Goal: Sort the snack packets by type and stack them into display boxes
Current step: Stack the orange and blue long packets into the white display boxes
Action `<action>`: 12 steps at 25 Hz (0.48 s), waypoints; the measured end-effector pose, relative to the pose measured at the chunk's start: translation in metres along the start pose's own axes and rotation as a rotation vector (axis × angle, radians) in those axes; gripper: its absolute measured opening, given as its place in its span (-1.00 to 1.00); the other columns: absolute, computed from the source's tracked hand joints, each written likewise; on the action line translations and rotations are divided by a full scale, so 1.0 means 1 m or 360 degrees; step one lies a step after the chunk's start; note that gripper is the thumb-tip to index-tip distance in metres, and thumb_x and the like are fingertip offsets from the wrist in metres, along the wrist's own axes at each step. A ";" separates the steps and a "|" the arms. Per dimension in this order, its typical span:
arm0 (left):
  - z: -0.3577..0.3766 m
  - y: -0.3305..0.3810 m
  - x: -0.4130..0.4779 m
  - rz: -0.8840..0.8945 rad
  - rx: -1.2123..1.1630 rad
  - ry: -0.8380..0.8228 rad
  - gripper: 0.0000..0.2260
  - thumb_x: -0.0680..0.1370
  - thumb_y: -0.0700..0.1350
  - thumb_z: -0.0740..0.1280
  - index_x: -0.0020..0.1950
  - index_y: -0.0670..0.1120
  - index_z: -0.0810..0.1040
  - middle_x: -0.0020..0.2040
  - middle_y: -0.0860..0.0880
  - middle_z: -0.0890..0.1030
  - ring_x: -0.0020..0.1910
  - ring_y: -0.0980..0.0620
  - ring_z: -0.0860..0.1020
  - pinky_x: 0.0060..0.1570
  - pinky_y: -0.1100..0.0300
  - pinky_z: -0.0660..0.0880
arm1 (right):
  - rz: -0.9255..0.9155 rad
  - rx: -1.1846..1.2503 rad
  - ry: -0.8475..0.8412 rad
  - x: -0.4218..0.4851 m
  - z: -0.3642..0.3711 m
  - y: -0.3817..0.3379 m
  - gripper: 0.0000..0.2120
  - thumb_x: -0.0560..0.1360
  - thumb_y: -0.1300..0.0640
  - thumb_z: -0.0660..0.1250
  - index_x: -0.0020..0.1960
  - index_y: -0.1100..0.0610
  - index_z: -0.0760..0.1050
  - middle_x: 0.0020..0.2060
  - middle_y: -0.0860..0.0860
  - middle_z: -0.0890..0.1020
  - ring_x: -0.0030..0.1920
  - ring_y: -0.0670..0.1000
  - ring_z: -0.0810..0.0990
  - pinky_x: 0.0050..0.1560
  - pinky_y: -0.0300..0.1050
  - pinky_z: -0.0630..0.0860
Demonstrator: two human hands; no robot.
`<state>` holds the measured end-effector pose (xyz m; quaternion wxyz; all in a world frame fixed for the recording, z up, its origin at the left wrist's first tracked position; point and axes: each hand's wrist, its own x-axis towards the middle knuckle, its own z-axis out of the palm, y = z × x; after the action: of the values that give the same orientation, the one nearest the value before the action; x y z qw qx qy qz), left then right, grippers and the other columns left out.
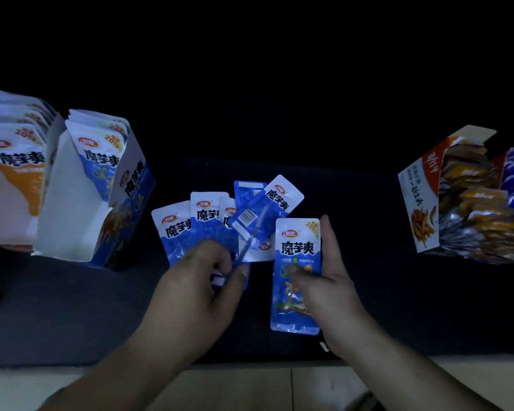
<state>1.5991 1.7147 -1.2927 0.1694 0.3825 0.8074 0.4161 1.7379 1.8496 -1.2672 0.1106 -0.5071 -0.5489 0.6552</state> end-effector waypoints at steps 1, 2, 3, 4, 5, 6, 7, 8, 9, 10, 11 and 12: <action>0.008 0.008 -0.003 0.0042 -0.0053 -0.0045 -0.73 0.54 0.07 0.43 -0.20 0.05 0.37 -0.01 0.18 0.60 0.05 0.22 0.60 -0.12 0.26 0.51 | -0.0001 0.0055 -0.0012 0.000 0.002 0.000 -0.18 0.62 0.30 0.30 0.44 -0.58 0.14 0.01 -0.29 0.71 -0.04 -0.09 0.75 -0.08 0.01 0.70; 0.016 0.016 -0.007 0.0055 -0.0156 -0.0125 -0.73 0.55 0.05 0.44 -0.20 0.05 0.37 0.12 0.18 0.59 0.23 0.28 0.55 -0.04 0.28 0.52 | -0.0004 0.0109 -0.0031 -0.001 0.003 -0.001 -0.21 0.64 0.30 0.27 0.43 -0.58 0.18 0.05 -0.25 0.72 -0.01 -0.05 0.75 -0.04 0.06 0.70; 0.023 0.024 -0.012 0.0015 -0.0266 -0.0212 -0.72 0.55 0.01 0.47 -0.20 0.04 0.38 0.21 0.18 0.56 0.39 0.34 0.44 0.02 0.35 0.49 | -0.0015 0.0147 -0.0044 -0.002 0.004 -0.002 -0.25 0.65 0.30 0.23 0.41 -0.57 0.22 0.08 -0.23 0.72 0.02 -0.04 0.74 0.00 0.08 0.69; 0.029 0.032 -0.015 -0.0044 -0.0390 -0.0261 -0.73 0.54 -0.03 0.49 -0.19 0.01 0.41 0.25 0.18 0.54 0.47 0.37 0.31 0.05 0.44 0.45 | -0.0037 0.0183 -0.0046 -0.004 0.004 -0.004 -0.29 0.67 0.29 0.20 0.39 -0.56 0.25 0.10 -0.23 0.71 0.05 -0.05 0.74 0.04 0.08 0.68; 0.033 0.035 -0.016 -0.0106 -0.0506 -0.0298 -0.77 0.55 -0.05 0.48 -0.17 -0.01 0.44 0.24 0.20 0.53 0.52 0.38 0.23 0.09 0.48 0.41 | -0.0060 0.0222 -0.0052 -0.006 0.003 -0.006 -0.32 0.68 0.27 0.18 0.39 -0.56 0.26 0.11 -0.23 0.71 0.07 -0.05 0.73 0.06 0.09 0.68; 0.036 0.037 -0.017 -0.0132 -0.0605 -0.0317 -0.83 0.58 -0.05 0.44 -0.14 -0.01 0.49 0.24 0.23 0.53 0.54 0.36 0.21 0.14 0.50 0.38 | -0.0074 0.0254 -0.0056 -0.007 0.002 -0.007 -0.35 0.70 0.24 0.16 0.39 -0.55 0.26 0.11 -0.22 0.71 0.08 -0.05 0.73 0.09 0.12 0.67; 0.037 0.037 -0.019 -0.0141 -0.0661 -0.0298 -0.90 0.60 -0.05 0.40 -0.09 0.01 0.55 0.26 0.25 0.52 0.54 0.30 0.25 0.19 0.47 0.40 | -0.0079 0.0276 -0.0058 -0.009 0.000 -0.007 -0.39 0.72 0.20 0.15 0.40 -0.55 0.26 0.11 -0.20 0.72 0.08 -0.03 0.73 0.11 0.17 0.66; 0.036 0.037 -0.019 -0.0152 -0.0694 -0.0296 -0.97 0.62 -0.07 0.38 -0.02 0.06 0.59 0.33 0.28 0.49 0.50 0.20 0.36 0.22 0.38 0.46 | -0.0087 0.0307 -0.0053 -0.009 -0.002 -0.007 -0.43 0.72 0.16 0.15 0.41 -0.54 0.26 0.11 -0.18 0.72 0.08 -0.02 0.73 0.13 0.20 0.65; 0.036 0.037 -0.018 -0.0122 -0.0659 -0.0240 -0.88 0.60 -0.11 0.40 0.07 0.12 0.60 0.39 0.29 0.45 0.43 0.11 0.48 0.21 0.27 0.53 | -0.0092 0.0340 -0.0047 -0.010 -0.004 -0.007 -0.48 0.72 0.11 0.15 0.41 -0.52 0.27 0.11 -0.17 0.72 0.08 -0.02 0.73 0.14 0.21 0.65; 0.037 0.037 -0.018 -0.0095 -0.0640 -0.0161 -0.75 0.57 -0.15 0.45 0.14 0.17 0.58 0.43 0.31 0.43 0.36 0.10 0.54 0.19 0.25 0.56 | -0.0096 0.0347 -0.0047 -0.012 -0.004 -0.008 -0.52 0.71 0.05 0.16 0.41 -0.52 0.27 0.11 -0.19 0.72 0.06 -0.03 0.74 0.13 0.22 0.65; 0.039 0.038 -0.017 -0.0108 -0.0615 -0.0077 -0.63 0.53 -0.19 0.50 0.21 0.20 0.55 0.42 0.32 0.44 0.34 0.17 0.54 0.18 0.32 0.54 | -0.0104 0.0325 -0.0044 -0.012 -0.003 -0.007 -0.53 0.70 0.01 0.17 0.41 -0.54 0.26 0.10 -0.22 0.71 0.04 -0.06 0.74 0.12 0.21 0.65; 0.042 0.040 -0.017 -0.0151 -0.0652 -0.0016 -0.54 0.51 -0.21 0.53 0.27 0.21 0.52 0.38 0.32 0.48 0.33 0.28 0.52 0.17 0.41 0.50 | -0.0119 0.0286 -0.0046 -0.013 -0.002 -0.008 -0.51 0.68 0.00 0.20 0.41 -0.55 0.24 0.09 -0.26 0.71 0.02 -0.09 0.73 0.12 0.21 0.65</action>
<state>1.6539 1.7394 -1.2862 0.2672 0.3036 0.7221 0.5612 1.7420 1.8443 -1.2537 0.1720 -0.4647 -0.5081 0.7045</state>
